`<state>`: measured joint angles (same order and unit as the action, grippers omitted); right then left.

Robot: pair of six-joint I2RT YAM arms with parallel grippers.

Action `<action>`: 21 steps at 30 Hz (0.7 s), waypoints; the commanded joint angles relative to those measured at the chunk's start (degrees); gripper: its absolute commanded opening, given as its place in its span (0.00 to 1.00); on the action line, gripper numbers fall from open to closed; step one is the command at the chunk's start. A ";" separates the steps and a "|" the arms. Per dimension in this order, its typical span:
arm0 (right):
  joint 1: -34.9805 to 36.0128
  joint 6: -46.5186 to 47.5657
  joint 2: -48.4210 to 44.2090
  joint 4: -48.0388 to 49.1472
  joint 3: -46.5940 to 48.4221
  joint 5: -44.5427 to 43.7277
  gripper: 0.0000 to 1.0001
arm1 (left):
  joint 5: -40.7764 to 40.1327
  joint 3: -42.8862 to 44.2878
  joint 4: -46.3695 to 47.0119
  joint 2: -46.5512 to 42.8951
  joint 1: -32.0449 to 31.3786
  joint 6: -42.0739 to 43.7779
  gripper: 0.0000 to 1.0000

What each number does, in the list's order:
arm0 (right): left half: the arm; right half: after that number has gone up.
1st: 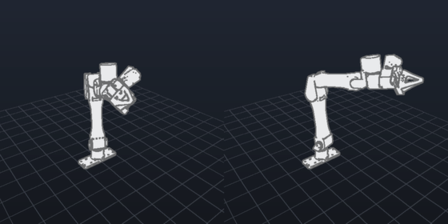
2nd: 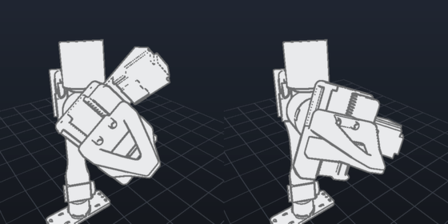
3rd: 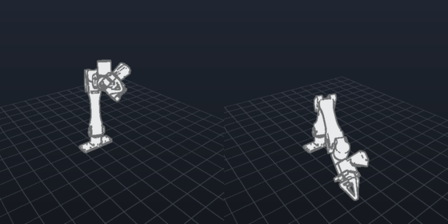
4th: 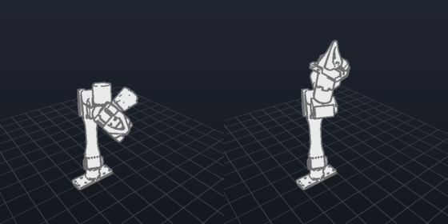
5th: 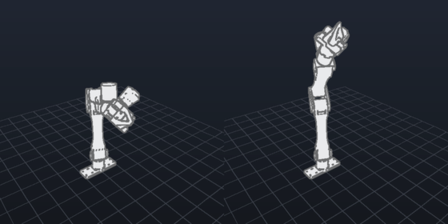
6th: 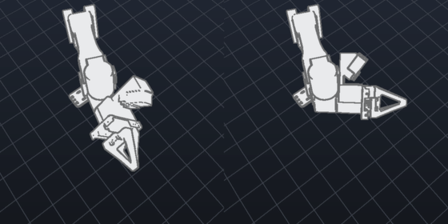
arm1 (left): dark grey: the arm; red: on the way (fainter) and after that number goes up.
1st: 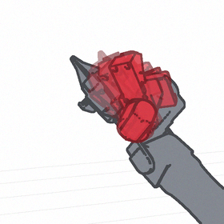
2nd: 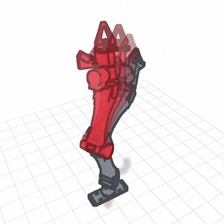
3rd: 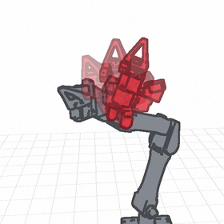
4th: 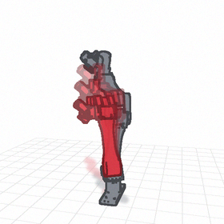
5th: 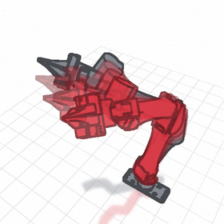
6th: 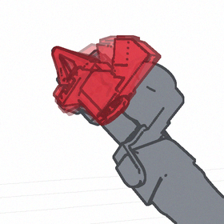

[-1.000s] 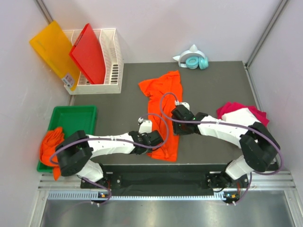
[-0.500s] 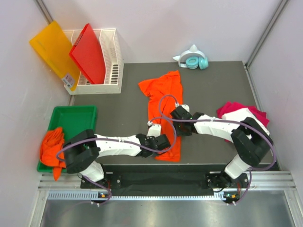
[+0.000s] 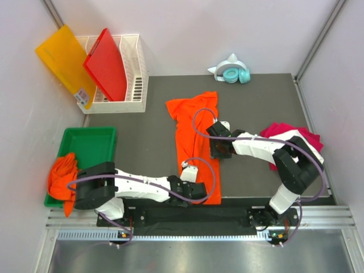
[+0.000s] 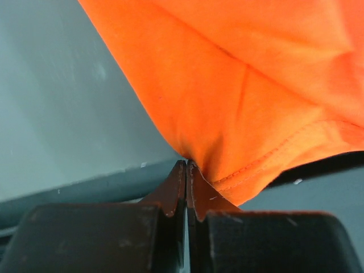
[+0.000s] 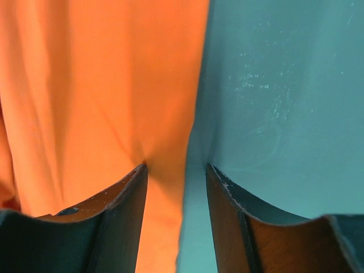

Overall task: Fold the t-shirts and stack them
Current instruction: Grab the bottom of the folded rectangular tshirt with both arms

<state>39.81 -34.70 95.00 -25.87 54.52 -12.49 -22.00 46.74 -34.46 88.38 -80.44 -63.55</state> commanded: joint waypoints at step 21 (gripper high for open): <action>-5.62 5.61 3.08 -1.30 17.46 -0.52 0.33 | -15.55 11.61 10.02 -6.22 23.57 25.13 0.16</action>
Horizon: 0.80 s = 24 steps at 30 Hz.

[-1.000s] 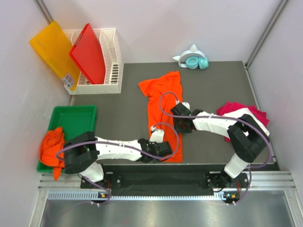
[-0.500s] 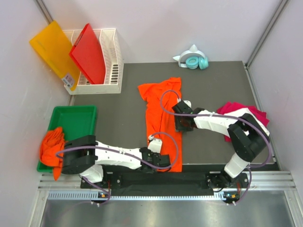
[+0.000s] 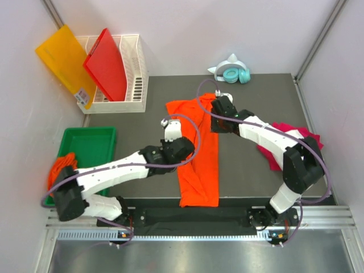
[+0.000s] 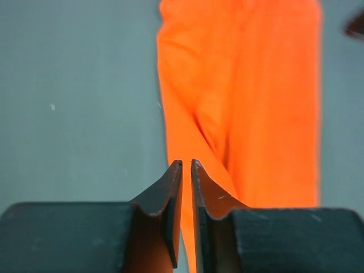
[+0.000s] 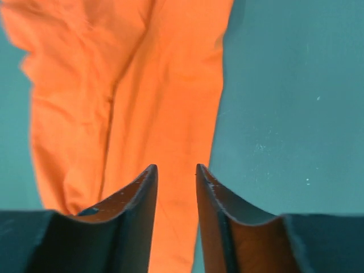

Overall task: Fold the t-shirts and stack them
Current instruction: Grab the bottom of the folded rectangular tshirt with both arms

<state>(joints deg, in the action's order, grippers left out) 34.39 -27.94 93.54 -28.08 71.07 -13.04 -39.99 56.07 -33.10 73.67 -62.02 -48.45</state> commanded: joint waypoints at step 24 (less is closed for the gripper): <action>-4.95 -2.38 26.43 0.65 19.37 2.05 0.00 | 24.60 26.36 19.05 44.01 25.81 15.93 0.10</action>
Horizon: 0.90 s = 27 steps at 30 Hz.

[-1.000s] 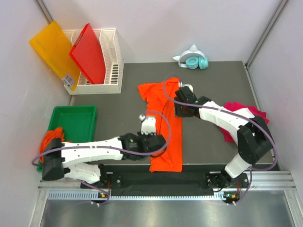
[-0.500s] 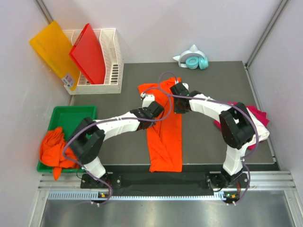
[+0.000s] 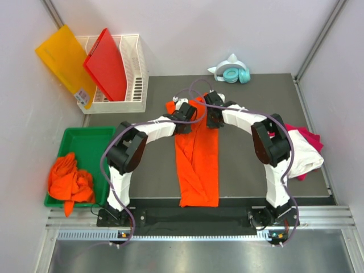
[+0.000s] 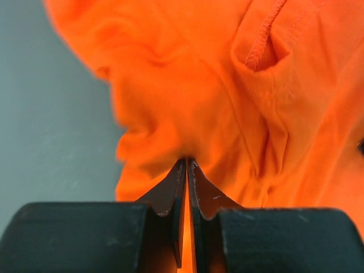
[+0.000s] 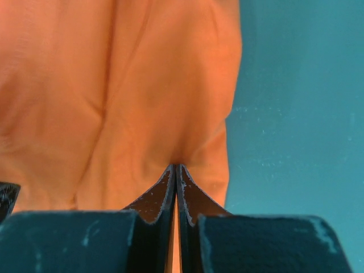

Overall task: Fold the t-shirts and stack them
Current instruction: Grab the bottom of the folded rectangular tshirt with both arms

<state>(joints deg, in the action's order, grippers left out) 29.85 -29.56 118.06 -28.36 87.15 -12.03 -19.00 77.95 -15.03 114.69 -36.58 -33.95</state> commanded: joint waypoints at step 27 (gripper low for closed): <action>-7.87 -1.02 26.52 -10.58 37.91 10.71 0.01 | 18.74 41.48 -14.50 32.07 12.14 0.64 0.09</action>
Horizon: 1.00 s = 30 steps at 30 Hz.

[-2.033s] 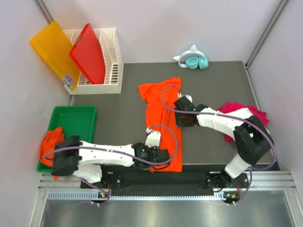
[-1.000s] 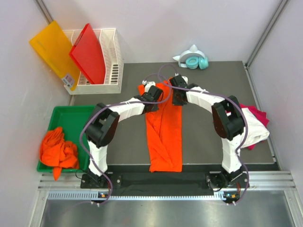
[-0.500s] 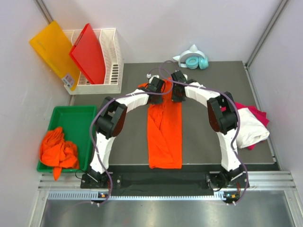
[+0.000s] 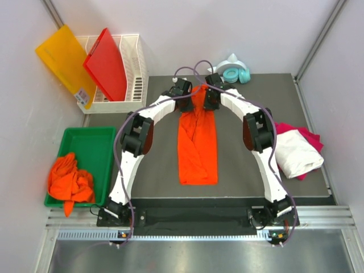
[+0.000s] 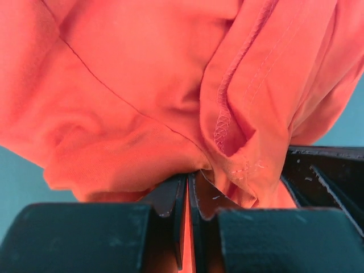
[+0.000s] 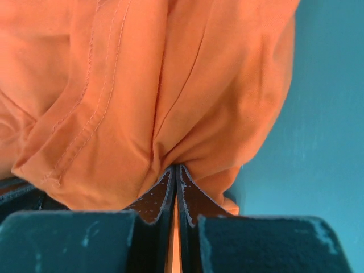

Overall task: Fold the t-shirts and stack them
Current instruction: Grab the bottom of the folded rectangular tshirt with both arms

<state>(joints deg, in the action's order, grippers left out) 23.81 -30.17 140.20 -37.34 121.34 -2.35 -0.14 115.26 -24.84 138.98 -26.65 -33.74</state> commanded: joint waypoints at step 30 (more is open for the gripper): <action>10.10 -0.94 -40.61 15.36 -53.73 -1.08 0.23 | -7.76 -54.33 7.26 -47.04 -11.48 -6.43 0.11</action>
<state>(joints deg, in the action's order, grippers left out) 29.06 -30.63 101.95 -23.49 75.83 -1.45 -5.17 68.71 -18.17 94.91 -33.74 -37.50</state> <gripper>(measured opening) 0.265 0.120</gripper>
